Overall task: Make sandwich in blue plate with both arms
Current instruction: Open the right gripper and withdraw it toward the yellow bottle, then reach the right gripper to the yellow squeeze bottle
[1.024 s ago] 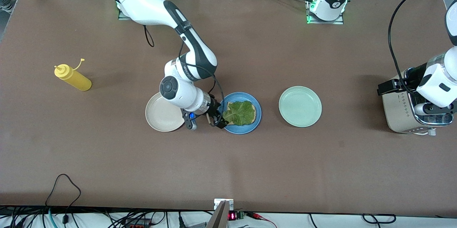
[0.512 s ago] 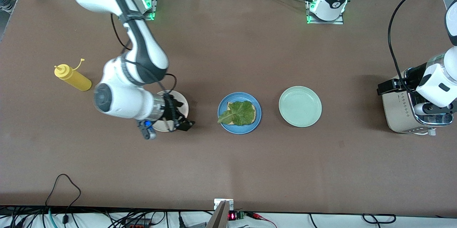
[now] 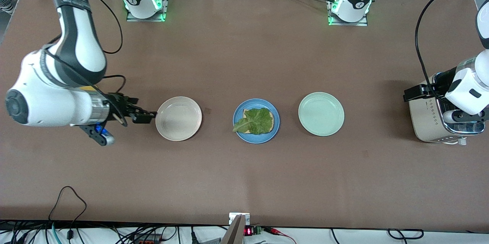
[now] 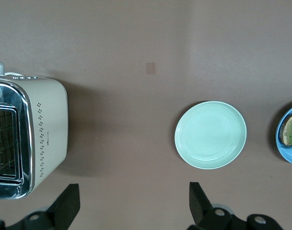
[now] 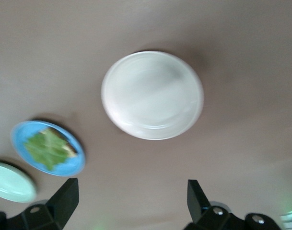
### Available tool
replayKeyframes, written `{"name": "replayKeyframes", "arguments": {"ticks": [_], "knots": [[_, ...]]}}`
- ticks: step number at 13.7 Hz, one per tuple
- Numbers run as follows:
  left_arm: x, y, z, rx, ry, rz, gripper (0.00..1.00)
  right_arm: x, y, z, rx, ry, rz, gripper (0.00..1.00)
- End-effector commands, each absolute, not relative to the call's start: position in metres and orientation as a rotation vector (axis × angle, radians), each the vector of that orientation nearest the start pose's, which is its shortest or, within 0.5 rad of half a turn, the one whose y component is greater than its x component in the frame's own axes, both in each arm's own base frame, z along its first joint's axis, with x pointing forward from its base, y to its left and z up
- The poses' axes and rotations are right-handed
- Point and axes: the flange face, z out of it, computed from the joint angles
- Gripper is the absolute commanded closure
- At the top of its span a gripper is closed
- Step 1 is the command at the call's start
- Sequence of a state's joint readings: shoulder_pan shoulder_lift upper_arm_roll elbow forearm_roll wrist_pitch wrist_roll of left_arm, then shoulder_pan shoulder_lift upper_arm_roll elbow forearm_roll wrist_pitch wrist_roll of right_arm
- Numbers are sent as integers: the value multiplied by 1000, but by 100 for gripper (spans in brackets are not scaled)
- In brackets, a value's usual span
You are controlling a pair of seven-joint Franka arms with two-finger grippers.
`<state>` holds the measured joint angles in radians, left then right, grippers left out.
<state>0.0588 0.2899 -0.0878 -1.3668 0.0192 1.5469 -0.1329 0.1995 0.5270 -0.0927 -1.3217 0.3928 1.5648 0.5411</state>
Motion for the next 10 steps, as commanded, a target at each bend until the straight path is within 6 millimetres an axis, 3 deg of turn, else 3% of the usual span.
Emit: {"name": "replayKeyframes", "arguments": {"ticks": [1, 7, 10], "knots": [[627, -13, 552, -3150, -136, 165, 0, 653, 73, 436, -2844, 418, 534, 0], [631, -12, 551, -3158, -137, 137, 0, 586, -42, 466, -2921, -43, 470, 0], [630, -12, 552, -3152, -136, 148, 0, 568, -96, 466, -2921, -286, 449, 0]]}}
